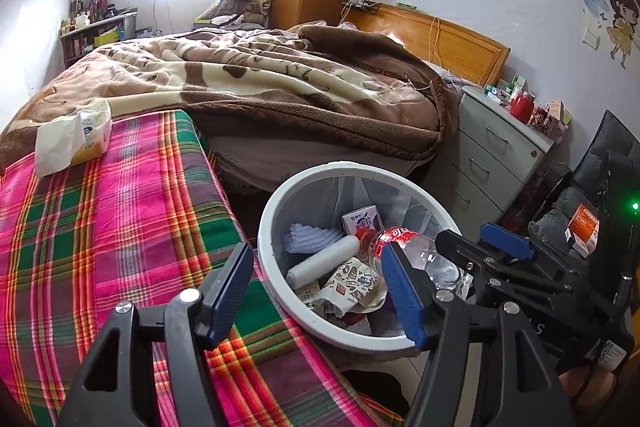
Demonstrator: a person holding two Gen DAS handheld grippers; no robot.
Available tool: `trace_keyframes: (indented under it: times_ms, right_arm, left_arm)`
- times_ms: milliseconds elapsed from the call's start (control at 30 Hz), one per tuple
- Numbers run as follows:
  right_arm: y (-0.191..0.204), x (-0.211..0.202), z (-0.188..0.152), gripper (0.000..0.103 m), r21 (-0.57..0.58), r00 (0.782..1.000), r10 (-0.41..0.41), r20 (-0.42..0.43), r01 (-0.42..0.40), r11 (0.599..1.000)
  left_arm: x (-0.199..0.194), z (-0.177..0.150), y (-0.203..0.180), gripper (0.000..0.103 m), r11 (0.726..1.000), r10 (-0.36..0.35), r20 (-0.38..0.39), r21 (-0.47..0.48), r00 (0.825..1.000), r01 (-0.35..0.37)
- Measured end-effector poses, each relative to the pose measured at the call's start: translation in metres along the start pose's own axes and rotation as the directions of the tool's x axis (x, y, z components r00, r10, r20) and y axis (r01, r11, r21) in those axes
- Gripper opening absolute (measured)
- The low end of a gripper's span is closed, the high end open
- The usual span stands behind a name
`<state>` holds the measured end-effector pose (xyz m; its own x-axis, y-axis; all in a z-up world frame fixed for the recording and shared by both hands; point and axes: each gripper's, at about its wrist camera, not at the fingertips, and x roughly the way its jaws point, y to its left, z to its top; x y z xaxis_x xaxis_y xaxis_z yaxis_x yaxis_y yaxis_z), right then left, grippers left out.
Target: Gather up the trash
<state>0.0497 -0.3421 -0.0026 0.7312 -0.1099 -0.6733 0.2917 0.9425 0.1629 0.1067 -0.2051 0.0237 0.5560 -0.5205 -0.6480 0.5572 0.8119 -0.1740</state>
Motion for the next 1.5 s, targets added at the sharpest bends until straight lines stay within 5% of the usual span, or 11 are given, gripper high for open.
trace_keyframes:
  times_ms: [700,1500]
  right_arm:
    - [0.030,-0.050,-0.026,0.072,-0.007,0.991,-0.005,0.136,0.006,1.000]
    - [0.048,-0.082,-0.067,0.072,0.021,0.962,-0.065,0.264,0.062,0.998]
  left_arm:
    - [-0.073,-0.039,0.000,0.079,0.996,0.087,0.152,0.024,0.985,-0.092]
    - [-0.106,-0.088,0.007,0.084,0.956,0.291,0.227,-0.028,0.929,-0.293]
